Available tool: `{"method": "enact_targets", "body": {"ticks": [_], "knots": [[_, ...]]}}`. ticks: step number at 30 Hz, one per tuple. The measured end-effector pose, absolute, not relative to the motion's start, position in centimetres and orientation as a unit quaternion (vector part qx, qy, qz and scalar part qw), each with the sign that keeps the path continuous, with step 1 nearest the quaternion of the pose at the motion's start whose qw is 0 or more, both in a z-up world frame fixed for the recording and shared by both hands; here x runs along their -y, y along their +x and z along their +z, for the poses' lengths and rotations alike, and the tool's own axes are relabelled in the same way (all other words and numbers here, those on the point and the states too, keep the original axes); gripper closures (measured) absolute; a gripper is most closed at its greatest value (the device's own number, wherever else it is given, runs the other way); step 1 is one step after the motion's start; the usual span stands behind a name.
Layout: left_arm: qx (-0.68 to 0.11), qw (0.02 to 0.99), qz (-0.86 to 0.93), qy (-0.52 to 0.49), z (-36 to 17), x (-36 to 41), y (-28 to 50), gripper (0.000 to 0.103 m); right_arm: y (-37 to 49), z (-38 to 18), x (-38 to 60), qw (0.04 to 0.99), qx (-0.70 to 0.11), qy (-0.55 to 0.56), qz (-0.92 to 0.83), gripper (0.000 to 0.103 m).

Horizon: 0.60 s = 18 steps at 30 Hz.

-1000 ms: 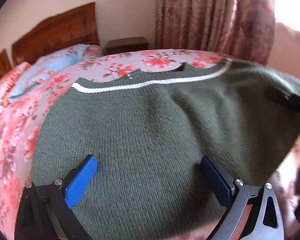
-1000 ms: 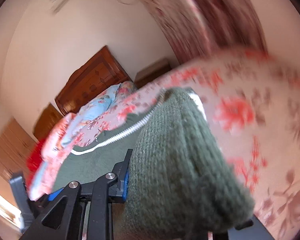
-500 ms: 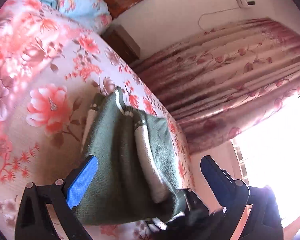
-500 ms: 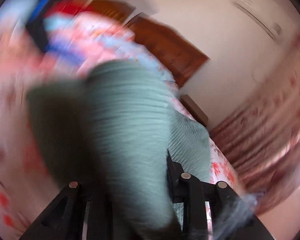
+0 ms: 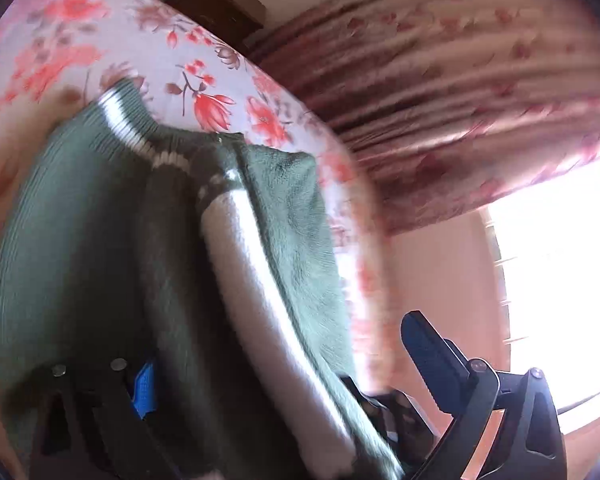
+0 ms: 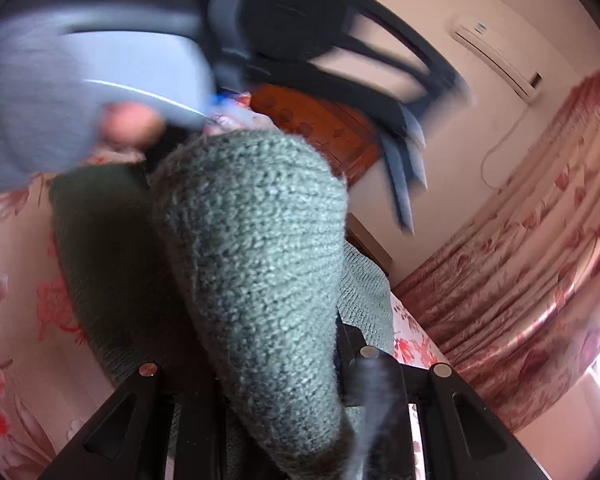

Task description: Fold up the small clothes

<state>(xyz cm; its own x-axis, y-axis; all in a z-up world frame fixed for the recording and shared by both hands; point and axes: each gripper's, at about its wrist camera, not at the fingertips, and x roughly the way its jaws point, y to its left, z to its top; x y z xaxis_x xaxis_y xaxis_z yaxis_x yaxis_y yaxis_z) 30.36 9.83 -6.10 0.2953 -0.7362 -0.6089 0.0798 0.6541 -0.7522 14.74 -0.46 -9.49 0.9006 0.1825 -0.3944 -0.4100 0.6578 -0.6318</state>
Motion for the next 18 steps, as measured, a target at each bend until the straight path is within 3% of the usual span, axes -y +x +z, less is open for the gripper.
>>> {"method": "enact_targets", "body": {"ticks": [4, 9, 14, 18], "knots": [[-0.531, 0.785, -0.228, -0.224, -5.0, -8.3, 30.5, 0.000, 14.1, -8.8, 2.5, 0.895, -0.177, -0.372, 0.170, 0.065], [-0.473, 0.819, -0.258, -0.200, -1.4, -9.6, 29.0, 0.000, 11.6, -8.6, 6.4, 0.918, -0.178, -0.320, 0.150, 0.054], [-0.432, 0.839, -0.260, -0.205, 1.2, -13.2, 27.6, 0.000, 11.6, -9.4, 7.8, 0.920, -0.212, -0.303, 0.129, 0.052], [-0.441, 0.858, -0.167, -0.204, -2.2, -17.9, 27.6, 0.000, 11.8, -9.6, 7.1, 0.915, -0.231, -0.302, 0.133, 0.051]]}}
